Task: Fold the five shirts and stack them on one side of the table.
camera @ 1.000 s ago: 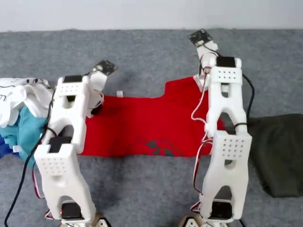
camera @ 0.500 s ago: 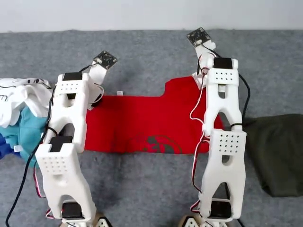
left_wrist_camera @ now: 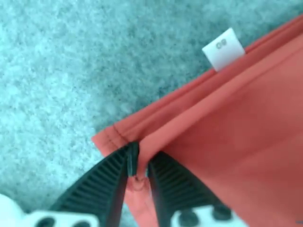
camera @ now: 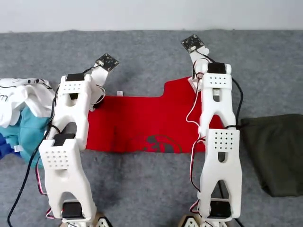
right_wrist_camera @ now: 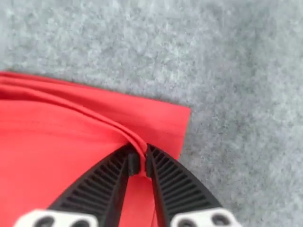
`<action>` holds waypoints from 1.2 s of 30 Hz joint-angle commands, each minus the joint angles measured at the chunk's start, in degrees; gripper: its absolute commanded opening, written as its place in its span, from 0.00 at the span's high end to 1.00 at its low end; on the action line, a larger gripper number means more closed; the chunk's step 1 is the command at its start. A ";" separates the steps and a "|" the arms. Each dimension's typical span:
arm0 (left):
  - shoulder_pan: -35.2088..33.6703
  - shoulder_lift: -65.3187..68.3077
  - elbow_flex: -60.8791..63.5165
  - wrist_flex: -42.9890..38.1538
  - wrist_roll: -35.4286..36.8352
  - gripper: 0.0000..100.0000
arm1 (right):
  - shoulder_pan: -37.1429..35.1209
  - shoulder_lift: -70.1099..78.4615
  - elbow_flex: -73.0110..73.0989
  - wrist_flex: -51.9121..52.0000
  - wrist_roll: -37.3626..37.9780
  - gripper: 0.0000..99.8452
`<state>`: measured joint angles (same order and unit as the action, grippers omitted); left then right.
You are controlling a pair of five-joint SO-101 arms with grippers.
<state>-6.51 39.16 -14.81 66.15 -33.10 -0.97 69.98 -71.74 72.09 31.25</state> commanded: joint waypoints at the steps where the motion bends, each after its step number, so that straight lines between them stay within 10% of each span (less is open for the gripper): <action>1: -0.35 -0.44 -1.89 0.09 0.18 0.99 | -0.48 0.57 -5.89 0.22 0.09 0.99; 36: -0.62 -0.53 -8.31 4.13 8.44 0.85 | -0.92 1.98 -8.44 6.99 -0.70 0.73</action>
<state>-6.68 39.25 -20.26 69.85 -27.82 -1.23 75.69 -78.95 76.57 28.97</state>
